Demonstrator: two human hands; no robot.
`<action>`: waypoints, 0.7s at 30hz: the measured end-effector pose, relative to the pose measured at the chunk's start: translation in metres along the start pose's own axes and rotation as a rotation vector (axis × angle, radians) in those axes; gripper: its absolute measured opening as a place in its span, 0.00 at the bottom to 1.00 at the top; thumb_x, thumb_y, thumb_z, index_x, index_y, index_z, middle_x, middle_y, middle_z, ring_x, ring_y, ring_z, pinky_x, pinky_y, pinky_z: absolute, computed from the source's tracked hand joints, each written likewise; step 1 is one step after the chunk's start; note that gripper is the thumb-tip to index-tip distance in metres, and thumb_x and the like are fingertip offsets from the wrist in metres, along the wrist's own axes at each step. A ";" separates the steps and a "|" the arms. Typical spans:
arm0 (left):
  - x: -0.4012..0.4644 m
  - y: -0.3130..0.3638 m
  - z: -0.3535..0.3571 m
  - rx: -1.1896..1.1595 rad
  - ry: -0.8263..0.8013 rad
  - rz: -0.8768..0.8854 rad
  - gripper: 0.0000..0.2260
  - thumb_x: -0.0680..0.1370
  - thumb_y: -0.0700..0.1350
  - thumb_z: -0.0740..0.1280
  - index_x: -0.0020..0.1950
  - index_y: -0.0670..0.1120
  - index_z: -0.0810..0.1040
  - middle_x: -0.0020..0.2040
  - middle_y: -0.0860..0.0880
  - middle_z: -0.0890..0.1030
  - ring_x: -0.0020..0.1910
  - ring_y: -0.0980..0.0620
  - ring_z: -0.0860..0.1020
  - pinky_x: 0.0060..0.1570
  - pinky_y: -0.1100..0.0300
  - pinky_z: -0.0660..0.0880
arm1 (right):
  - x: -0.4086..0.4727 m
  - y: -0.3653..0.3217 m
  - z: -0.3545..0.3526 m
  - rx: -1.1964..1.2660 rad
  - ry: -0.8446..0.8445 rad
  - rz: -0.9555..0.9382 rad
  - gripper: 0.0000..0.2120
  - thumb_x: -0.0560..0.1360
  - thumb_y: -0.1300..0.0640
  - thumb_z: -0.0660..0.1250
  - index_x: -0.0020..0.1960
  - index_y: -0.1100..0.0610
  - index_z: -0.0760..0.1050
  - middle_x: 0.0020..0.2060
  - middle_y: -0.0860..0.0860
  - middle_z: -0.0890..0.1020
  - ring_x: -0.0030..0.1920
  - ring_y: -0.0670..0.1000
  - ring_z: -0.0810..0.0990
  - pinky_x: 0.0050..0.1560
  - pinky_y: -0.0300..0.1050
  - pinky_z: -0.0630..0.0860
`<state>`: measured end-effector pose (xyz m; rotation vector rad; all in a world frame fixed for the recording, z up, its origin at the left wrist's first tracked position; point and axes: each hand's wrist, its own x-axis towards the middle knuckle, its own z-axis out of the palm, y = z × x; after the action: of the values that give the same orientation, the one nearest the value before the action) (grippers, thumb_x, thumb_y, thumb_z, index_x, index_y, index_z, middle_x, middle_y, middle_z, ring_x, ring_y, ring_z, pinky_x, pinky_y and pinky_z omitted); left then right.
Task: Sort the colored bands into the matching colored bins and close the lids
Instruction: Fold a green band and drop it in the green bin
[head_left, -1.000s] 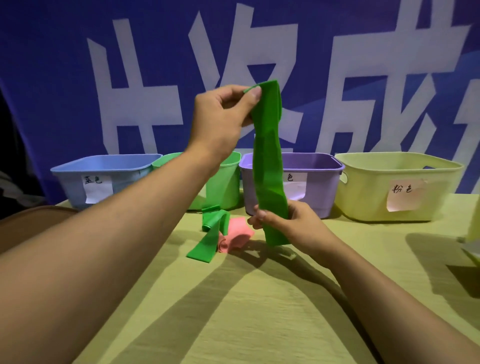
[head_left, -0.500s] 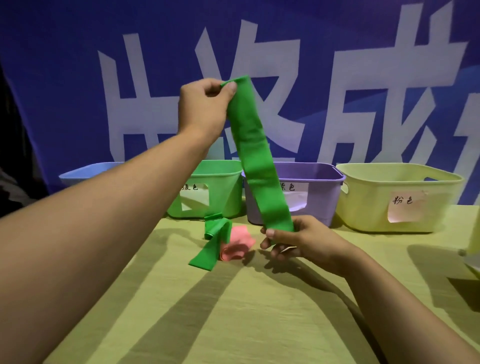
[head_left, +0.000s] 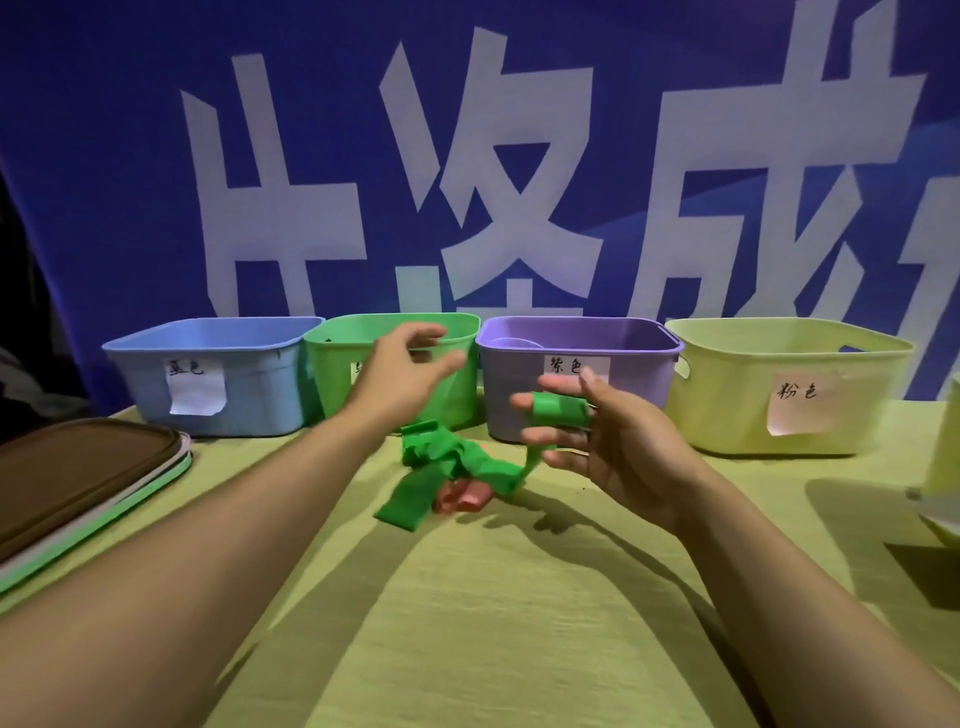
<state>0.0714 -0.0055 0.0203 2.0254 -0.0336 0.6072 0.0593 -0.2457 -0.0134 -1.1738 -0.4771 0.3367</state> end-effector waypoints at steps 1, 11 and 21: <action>-0.010 0.006 0.006 -0.024 -0.059 0.105 0.15 0.78 0.49 0.74 0.63 0.49 0.81 0.59 0.53 0.83 0.59 0.55 0.81 0.64 0.53 0.77 | 0.001 0.001 0.000 0.022 -0.015 0.030 0.24 0.84 0.44 0.55 0.70 0.60 0.73 0.61 0.60 0.84 0.53 0.58 0.86 0.51 0.48 0.83; -0.026 0.007 0.033 0.356 -0.327 0.746 0.19 0.72 0.41 0.79 0.62 0.47 0.82 0.58 0.51 0.78 0.58 0.53 0.77 0.57 0.52 0.77 | 0.001 0.005 -0.002 0.088 -0.111 0.102 0.39 0.81 0.31 0.48 0.73 0.61 0.71 0.67 0.61 0.79 0.70 0.61 0.76 0.75 0.61 0.66; -0.022 0.023 0.028 0.304 -0.303 0.739 0.07 0.81 0.46 0.70 0.55 0.46 0.86 0.50 0.52 0.82 0.49 0.53 0.81 0.49 0.50 0.79 | 0.004 0.008 -0.007 0.023 -0.155 0.109 0.41 0.79 0.28 0.47 0.73 0.59 0.73 0.64 0.62 0.81 0.65 0.62 0.80 0.66 0.56 0.73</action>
<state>0.0571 -0.0458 0.0184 2.3723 -0.9531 0.7779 0.0662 -0.2469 -0.0221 -1.1587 -0.5439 0.5284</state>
